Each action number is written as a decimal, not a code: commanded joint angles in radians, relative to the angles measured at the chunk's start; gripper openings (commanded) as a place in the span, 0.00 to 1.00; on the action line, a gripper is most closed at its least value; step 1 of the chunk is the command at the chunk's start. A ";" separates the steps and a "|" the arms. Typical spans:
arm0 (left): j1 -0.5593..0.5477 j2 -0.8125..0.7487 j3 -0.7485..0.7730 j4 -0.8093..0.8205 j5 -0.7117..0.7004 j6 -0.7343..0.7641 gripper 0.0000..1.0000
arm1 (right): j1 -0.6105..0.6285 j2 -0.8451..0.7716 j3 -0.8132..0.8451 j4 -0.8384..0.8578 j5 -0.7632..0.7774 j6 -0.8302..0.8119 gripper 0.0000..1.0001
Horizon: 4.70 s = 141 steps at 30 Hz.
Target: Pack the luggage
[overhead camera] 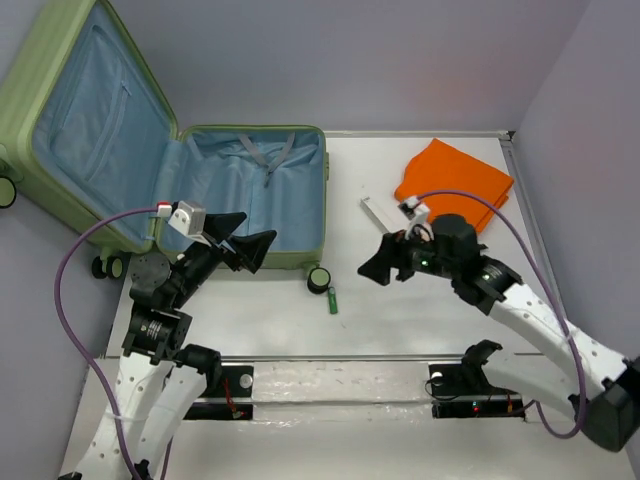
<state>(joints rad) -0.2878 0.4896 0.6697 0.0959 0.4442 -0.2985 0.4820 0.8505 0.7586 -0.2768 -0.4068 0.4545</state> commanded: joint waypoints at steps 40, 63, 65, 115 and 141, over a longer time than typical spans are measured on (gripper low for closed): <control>0.021 -0.055 0.005 0.010 0.010 0.010 0.99 | 0.603 0.812 0.154 0.119 0.779 0.141 0.27; 0.019 -0.052 0.005 0.002 -0.002 0.009 0.99 | 0.437 0.855 0.877 0.054 0.639 -0.247 0.75; 0.019 -0.059 0.008 0.002 0.002 0.009 0.99 | 0.328 0.777 0.771 0.054 0.559 -0.235 0.73; 0.013 -0.065 0.007 0.004 0.016 0.009 0.99 | 0.225 0.937 0.978 -0.032 0.380 -0.195 0.95; -0.024 -0.086 0.014 -0.001 0.017 0.015 0.99 | -0.212 0.883 0.278 0.031 0.645 -0.077 0.39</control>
<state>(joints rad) -0.3069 0.4137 0.6697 0.0616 0.4450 -0.2958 0.2752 1.7397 1.0172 -0.2920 0.2317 0.3668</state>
